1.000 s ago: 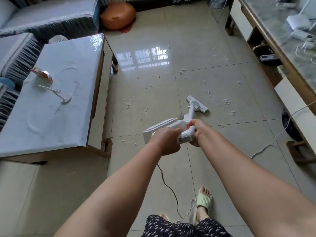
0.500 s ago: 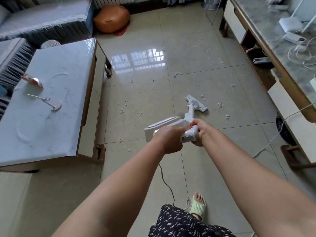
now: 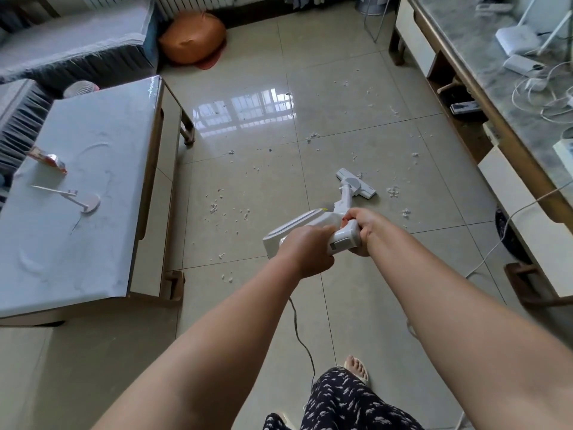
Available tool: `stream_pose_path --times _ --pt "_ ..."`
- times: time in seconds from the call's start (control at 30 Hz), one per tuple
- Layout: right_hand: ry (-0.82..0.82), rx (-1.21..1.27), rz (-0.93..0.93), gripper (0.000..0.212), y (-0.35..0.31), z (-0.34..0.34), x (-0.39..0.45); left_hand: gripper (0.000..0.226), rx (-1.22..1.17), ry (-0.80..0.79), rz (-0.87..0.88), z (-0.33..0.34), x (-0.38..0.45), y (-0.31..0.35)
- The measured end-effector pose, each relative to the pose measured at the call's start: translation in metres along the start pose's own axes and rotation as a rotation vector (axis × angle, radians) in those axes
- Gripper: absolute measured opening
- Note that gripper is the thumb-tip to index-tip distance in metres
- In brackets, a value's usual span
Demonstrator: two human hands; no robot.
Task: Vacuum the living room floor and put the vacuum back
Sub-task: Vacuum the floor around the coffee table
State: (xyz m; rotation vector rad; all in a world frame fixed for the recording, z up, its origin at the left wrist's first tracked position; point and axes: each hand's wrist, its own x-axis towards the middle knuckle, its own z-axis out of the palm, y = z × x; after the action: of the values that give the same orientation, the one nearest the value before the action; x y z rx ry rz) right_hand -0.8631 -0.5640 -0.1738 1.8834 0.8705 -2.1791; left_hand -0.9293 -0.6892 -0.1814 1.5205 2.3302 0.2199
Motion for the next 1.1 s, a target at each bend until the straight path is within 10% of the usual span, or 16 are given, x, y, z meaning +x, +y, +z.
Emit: stream_pose_path --times 1.1 --pt "-0.072 0.031 -0.004 0.024 -0.046 -0.041 0.057 0.034 -0.103 -0.017 -0.094 0.017 0.056 0.032"
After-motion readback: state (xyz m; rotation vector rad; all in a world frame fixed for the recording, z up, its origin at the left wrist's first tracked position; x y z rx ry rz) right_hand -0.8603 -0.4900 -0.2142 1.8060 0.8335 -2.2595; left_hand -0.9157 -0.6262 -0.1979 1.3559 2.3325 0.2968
